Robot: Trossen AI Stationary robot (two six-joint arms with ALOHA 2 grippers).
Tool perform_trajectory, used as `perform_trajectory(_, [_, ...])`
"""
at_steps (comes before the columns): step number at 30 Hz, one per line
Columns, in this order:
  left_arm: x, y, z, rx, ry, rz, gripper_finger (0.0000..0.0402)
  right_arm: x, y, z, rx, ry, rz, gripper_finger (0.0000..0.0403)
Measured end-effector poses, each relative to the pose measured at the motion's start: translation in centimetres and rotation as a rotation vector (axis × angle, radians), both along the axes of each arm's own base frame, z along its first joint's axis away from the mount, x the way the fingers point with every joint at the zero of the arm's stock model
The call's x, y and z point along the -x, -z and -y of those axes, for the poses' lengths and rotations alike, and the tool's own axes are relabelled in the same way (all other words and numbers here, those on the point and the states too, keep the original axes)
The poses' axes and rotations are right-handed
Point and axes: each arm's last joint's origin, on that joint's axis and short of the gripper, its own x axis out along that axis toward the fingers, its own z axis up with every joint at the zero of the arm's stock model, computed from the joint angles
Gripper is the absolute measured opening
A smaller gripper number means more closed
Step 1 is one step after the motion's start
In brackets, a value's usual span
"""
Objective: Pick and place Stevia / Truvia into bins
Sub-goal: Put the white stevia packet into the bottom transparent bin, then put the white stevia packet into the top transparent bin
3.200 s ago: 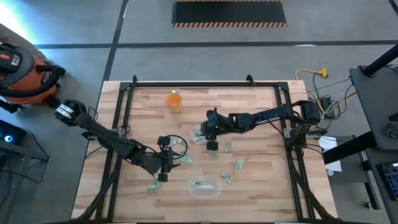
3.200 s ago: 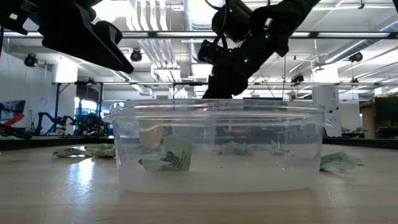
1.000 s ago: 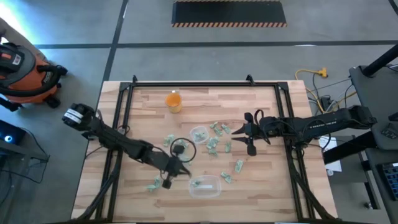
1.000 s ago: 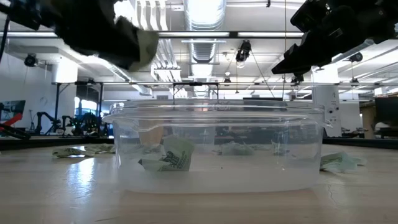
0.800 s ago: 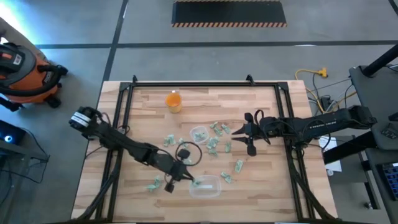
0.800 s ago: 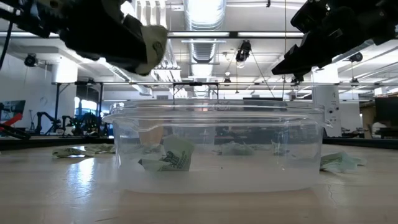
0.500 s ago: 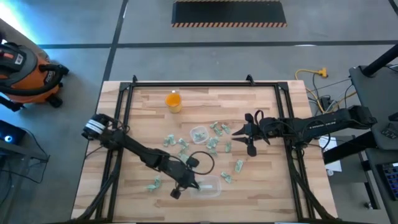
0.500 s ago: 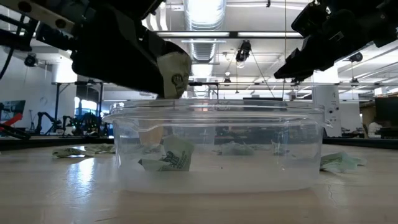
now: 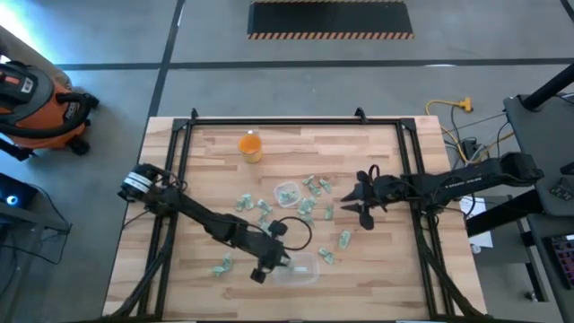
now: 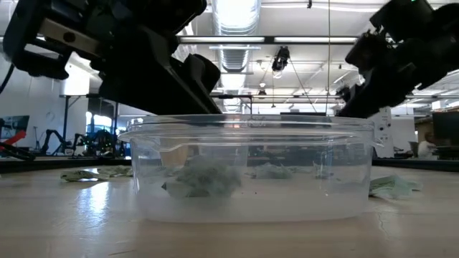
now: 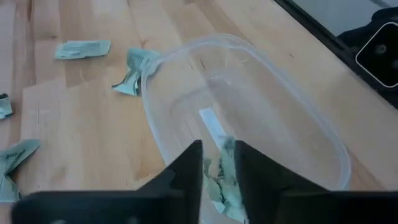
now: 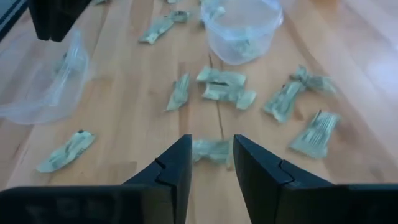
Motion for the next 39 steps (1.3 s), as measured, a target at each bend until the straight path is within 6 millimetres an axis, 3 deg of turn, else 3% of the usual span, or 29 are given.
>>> perform_trajectory(7, [0.5, -1.4, -0.2, 0.009, -0.004, 0.003, 0.0150, 0.5, 0.9, -0.7, -0.090, -0.136, 0.048, 0.0128])
perform_trajectory(14, [2.3, -4.1, -1.0, 0.044, -0.040, -0.029, 0.0157, 0.9, 1.5, -2.2, -0.099, -0.243, 0.021, 0.0133])
perform_trajectory(18, [3.6, -4.7, -1.5, 0.063, -0.059, -0.016, 0.0157, 0.6, 1.5, -3.1, -0.037, -0.280, 0.004, 0.0128])
perform_trajectory(26, [5.3, -4.6, -2.3, 0.067, -0.144, -0.004, 0.0157, -1.5, 1.5, -2.8, 0.248, -0.044, -0.034, 0.0119])
perform_trajectory(39, [5.6, -4.5, -2.4, 0.050, -0.154, -0.021, 0.0157, -5.1, 3.8, -0.9, 0.183, 0.020, -0.198, 0.0144])
